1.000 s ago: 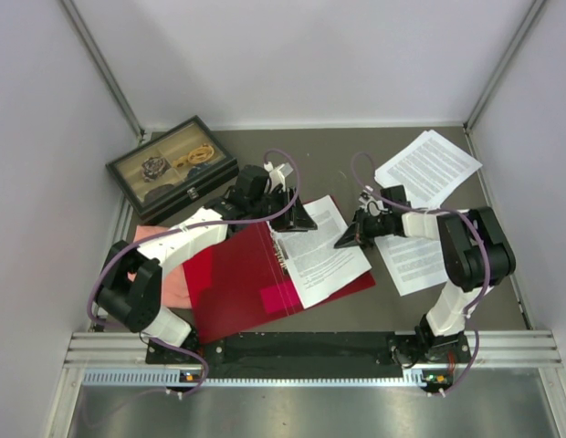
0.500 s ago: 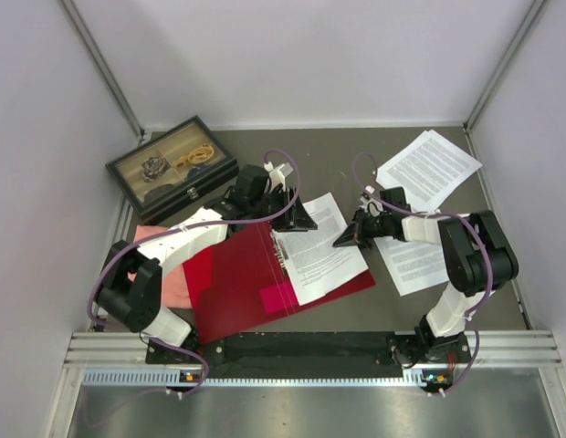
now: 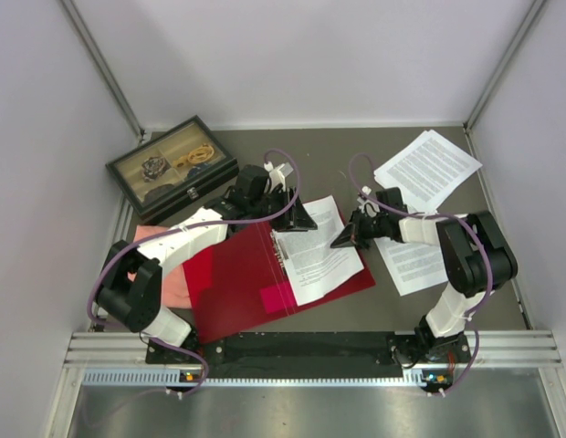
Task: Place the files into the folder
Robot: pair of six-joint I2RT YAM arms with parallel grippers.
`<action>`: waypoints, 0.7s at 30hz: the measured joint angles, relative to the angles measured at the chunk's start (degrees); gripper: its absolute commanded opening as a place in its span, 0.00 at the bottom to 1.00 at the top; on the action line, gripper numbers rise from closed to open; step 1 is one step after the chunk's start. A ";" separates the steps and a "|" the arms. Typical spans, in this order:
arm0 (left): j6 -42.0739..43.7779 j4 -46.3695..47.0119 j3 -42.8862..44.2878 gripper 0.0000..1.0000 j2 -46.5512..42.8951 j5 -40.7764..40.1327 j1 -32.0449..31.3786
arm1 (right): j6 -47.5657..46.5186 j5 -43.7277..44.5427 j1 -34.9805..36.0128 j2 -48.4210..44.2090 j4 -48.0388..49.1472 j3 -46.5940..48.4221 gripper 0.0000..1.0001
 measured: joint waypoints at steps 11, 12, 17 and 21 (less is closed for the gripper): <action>0.00 0.00 0.00 0.46 0.00 0.02 0.04 | -5.09 4.09 0.13 -1.46 -8.79 2.64 0.43; 0.00 0.02 0.00 0.46 0.00 0.04 0.04 | -5.84 4.68 0.15 -1.81 -9.73 3.13 0.48; 0.00 0.15 -0.02 0.46 0.00 0.11 0.04 | -8.46 7.06 0.46 -2.73 -12.68 5.05 0.62; 0.02 0.20 -0.02 0.47 0.00 0.13 0.04 | -10.29 9.90 1.16 -3.13 -16.02 6.36 0.79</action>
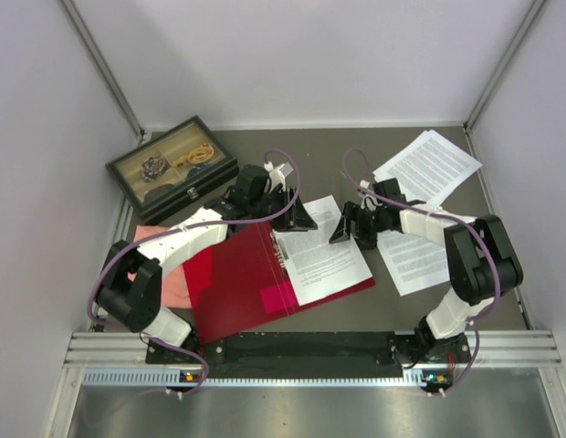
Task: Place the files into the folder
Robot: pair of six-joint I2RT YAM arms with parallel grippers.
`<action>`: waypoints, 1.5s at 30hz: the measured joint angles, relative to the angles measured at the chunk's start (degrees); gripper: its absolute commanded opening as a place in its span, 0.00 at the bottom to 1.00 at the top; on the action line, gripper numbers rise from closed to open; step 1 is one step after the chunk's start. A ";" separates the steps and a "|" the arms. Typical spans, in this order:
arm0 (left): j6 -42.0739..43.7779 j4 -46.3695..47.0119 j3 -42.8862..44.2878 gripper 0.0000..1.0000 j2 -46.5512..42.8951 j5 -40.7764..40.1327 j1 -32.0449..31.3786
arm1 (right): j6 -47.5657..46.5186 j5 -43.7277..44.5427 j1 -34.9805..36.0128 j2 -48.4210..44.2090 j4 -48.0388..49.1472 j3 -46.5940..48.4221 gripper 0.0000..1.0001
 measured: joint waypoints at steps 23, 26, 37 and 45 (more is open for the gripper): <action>0.59 2.62 16.65 0.42 19.12 -9.27 -12.61 | -4.11 24.92 -21.14 -14.23 -16.79 6.40 0.97; 0.39 3.80 22.73 0.42 26.27 -10.62 -15.32 | -4.52 26.23 -25.64 -14.21 -18.08 7.63 0.97; -1.86 6.84 42.64 0.41 47.91 -10.62 -20.72 | -5.62 25.20 -38.03 -5.40 -15.82 9.01 0.98; -3.74 5.95 47.93 0.38 54.25 -10.84 -20.98 | -8.09 25.64 -41.31 3.17 -15.87 11.47 0.98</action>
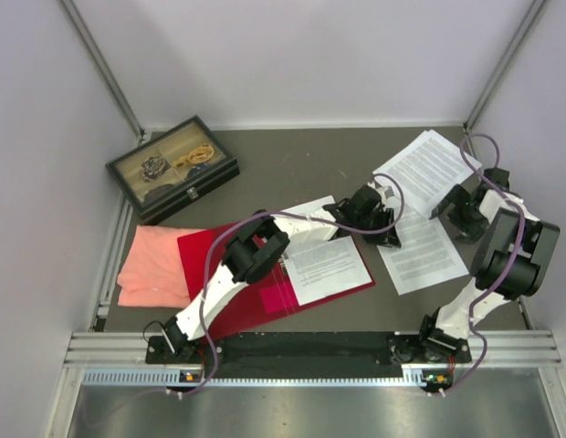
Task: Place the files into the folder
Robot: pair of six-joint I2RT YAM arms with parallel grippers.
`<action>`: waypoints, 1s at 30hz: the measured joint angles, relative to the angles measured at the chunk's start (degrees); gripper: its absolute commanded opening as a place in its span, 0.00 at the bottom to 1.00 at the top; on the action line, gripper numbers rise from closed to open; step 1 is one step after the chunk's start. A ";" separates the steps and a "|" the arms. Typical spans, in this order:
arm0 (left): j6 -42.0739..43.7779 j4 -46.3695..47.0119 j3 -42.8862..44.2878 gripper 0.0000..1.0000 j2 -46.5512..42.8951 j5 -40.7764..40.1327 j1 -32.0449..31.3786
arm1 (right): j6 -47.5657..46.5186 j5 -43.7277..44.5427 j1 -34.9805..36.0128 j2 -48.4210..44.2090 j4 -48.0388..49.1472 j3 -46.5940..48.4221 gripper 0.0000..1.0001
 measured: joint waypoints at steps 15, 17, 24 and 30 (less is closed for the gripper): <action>-1.55 -6.14 1.53 0.37 0.02 2.40 4.90 | -1.64 -2.08 5.20 1.68 1.90 1.22 0.97; -1.55 -6.60 1.62 0.37 0.09 3.26 5.68 | -1.66 -2.34 7.23 1.51 2.32 0.87 0.97; -1.86 -6.45 2.23 0.36 0.90 5.92 6.67 | -2.01 -5.95 10.34 -0.31 4.09 -1.73 0.96; -1.90 -6.43 2.38 0.36 1.01 6.21 6.82 | -1.90 -10.43 10.43 -2.86 3.58 -4.59 0.96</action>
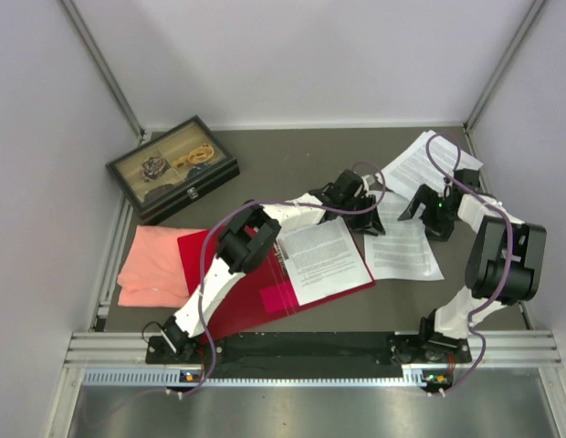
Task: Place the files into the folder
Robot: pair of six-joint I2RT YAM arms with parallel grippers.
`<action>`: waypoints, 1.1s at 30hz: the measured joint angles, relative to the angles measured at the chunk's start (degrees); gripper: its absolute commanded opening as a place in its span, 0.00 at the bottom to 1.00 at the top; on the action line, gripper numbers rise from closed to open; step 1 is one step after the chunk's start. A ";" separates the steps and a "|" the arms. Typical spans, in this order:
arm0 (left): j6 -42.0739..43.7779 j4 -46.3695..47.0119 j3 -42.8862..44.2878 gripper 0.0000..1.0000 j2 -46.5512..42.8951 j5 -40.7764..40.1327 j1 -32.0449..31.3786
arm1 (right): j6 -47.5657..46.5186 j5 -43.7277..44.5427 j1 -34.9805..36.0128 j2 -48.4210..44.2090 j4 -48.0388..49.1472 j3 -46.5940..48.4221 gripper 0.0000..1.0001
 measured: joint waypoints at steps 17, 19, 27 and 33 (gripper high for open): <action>-0.70 0.28 0.70 0.36 0.87 2.03 0.39 | 2.08 -9.38 0.24 -11.32 -4.90 -6.95 0.96; -0.85 0.28 0.70 0.36 0.87 2.03 0.39 | 2.43 -7.26 0.26 -11.41 -4.81 -7.04 0.93; -0.79 0.26 0.70 0.37 0.87 2.16 0.39 | 5.40 1.90 0.26 -11.58 -4.68 -10.01 0.41; -0.42 0.04 1.01 0.41 0.87 2.60 0.39 | 6.97 7.32 0.26 -13.75 -4.70 -10.78 0.00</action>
